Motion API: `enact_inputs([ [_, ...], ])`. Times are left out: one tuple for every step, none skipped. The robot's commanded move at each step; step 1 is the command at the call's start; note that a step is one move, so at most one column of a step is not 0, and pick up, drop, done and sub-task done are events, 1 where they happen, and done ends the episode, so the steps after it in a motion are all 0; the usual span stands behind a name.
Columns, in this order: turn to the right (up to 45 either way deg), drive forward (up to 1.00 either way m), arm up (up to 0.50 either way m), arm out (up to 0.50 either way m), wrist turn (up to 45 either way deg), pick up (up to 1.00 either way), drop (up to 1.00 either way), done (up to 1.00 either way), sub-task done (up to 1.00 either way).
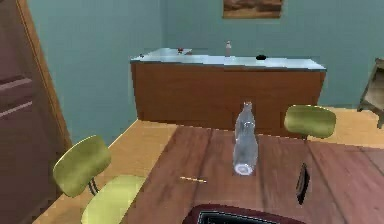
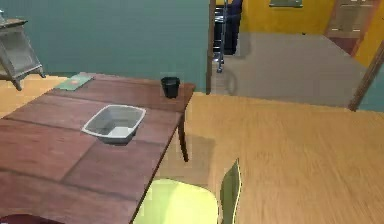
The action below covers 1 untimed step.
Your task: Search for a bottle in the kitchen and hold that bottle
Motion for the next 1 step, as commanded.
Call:
enact_inputs([
  [-45.0,0.0,0.0,0.0,0.0,0.0,0.0,0.0,0.0],
])
